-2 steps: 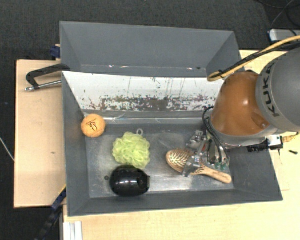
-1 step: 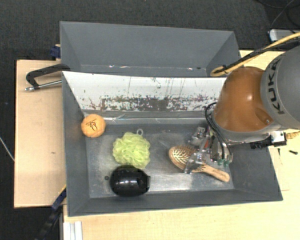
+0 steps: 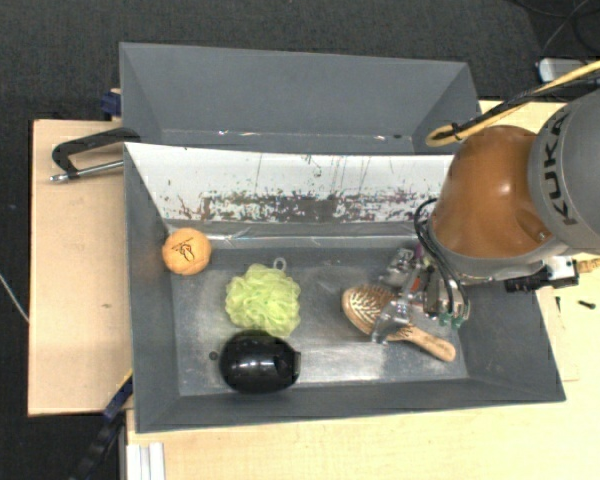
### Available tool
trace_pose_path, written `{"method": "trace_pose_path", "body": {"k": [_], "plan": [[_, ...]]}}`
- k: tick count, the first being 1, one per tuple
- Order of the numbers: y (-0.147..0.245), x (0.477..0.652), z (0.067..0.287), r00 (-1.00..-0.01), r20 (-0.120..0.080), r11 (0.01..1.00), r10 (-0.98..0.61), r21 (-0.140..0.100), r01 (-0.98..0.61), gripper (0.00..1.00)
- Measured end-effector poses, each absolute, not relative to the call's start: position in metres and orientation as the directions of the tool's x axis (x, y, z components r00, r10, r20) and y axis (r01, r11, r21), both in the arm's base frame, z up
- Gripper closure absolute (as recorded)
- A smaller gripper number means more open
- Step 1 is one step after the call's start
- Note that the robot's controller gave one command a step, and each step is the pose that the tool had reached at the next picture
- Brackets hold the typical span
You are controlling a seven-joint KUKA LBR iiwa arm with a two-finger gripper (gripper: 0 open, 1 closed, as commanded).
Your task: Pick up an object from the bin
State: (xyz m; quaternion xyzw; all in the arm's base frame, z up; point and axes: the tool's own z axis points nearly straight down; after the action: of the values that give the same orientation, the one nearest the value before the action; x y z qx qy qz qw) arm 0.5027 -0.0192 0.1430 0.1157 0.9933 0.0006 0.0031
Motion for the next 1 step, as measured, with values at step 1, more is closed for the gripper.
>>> {"method": "trace_pose_path", "body": {"k": [1], "plan": [[-0.0190,0.5027,0.1506,-0.973,-0.004,0.973,0.230,0.002,0.230,1.00]]}}
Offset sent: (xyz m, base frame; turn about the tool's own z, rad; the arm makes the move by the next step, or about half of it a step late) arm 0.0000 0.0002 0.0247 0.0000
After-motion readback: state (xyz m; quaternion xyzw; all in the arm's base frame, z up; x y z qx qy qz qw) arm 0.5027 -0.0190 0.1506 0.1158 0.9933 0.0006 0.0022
